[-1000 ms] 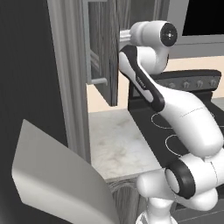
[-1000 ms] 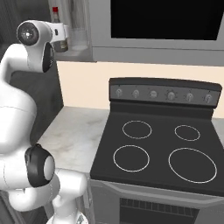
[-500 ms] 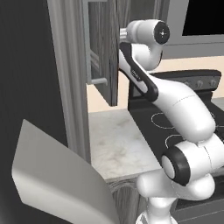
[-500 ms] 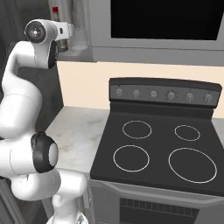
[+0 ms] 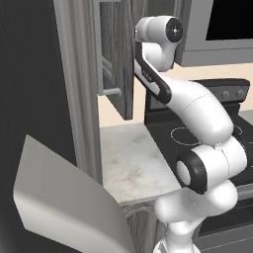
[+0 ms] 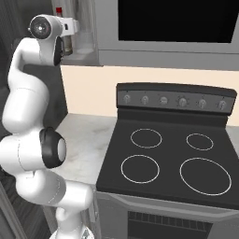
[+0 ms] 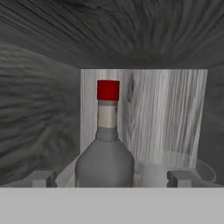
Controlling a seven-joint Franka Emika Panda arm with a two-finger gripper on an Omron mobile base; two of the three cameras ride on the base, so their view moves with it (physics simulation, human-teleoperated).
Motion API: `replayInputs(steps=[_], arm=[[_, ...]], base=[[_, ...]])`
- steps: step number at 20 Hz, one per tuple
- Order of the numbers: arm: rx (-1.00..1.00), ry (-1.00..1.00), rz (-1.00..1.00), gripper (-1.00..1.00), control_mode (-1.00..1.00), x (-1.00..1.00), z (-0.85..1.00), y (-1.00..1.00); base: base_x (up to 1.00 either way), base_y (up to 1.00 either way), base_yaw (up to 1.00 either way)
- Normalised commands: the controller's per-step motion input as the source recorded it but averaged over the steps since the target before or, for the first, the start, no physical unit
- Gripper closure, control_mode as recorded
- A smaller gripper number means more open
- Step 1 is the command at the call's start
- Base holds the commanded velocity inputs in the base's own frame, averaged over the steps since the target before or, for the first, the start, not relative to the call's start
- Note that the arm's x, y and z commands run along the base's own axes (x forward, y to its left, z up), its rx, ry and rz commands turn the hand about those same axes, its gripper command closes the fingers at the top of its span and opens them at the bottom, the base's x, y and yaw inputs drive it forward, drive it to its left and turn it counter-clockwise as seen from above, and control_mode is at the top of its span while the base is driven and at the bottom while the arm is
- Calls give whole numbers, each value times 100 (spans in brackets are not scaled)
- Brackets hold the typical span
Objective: There is a bowl on the dining counter. Grab a lemon wedge from the fridge and place it in the bowl. Then get the liquor bottle and glass cup from the cabinet and place them next to the bowl.
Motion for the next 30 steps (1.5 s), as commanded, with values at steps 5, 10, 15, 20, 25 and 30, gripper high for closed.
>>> replayInputs(steps=[5, 10, 15, 20, 25, 30], arm=[[0, -2, 0, -100, -100, 20, 18, 16], [0, -5, 0, -100, -100, 21, 10, 9], [0, -10, 0, -100, -100, 23, 1, 1], [0, -10, 0, -100, -100, 22, 0, 2], [0, -4, 0, -100, -100, 19, 0, 7], [0, 0, 0, -100, -100, 26, 0, 14]], base=[[0, 0, 0], [0, 0, 0], [0, 0, 0], [0, 0, 0], [0, 0, 0], [0, 0, 0]])
